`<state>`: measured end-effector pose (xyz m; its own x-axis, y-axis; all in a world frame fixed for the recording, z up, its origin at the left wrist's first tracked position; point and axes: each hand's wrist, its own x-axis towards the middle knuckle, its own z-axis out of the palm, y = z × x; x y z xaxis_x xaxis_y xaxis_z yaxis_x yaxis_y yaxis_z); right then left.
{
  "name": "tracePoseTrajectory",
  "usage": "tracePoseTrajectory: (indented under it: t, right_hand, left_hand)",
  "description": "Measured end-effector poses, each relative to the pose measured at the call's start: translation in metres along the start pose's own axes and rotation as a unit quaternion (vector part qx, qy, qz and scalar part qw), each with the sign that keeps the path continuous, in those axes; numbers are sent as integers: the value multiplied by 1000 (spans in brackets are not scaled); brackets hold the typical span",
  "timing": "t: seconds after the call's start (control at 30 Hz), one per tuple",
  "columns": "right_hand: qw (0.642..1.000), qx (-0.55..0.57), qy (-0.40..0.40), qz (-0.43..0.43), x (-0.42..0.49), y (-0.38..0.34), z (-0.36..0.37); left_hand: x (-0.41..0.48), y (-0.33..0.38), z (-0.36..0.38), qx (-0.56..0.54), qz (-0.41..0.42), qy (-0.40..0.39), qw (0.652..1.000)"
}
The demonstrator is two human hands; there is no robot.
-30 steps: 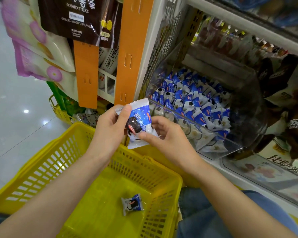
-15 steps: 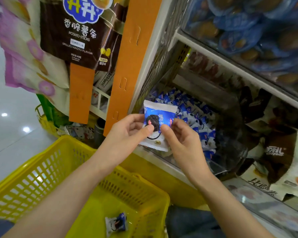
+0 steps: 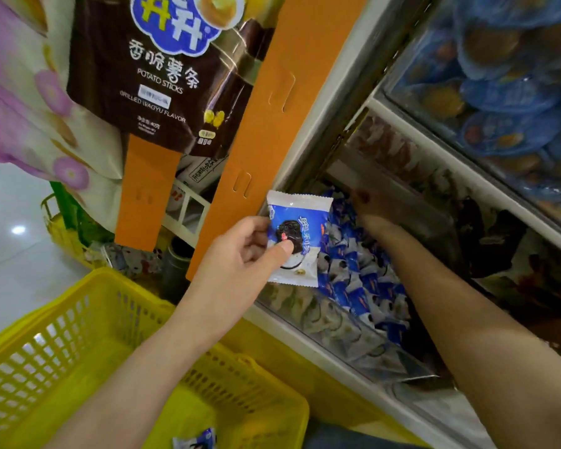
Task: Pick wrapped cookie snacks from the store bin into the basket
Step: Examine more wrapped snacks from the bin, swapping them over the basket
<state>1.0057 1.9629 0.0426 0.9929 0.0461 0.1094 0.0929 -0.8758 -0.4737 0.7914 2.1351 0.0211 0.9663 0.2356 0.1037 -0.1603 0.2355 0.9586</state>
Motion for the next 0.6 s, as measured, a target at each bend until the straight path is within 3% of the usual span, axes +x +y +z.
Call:
tracePoseTrajectory:
  t: [0.4,0.6]
  right_hand:
    - [982,-139,-117,47,35,1,15]
    - [992,-106,-69,27,30,3,12]
  left_hand:
    - [7,3,-8,-39,1,19,999]
    - [6,4,-8,-39,-4,15,999]
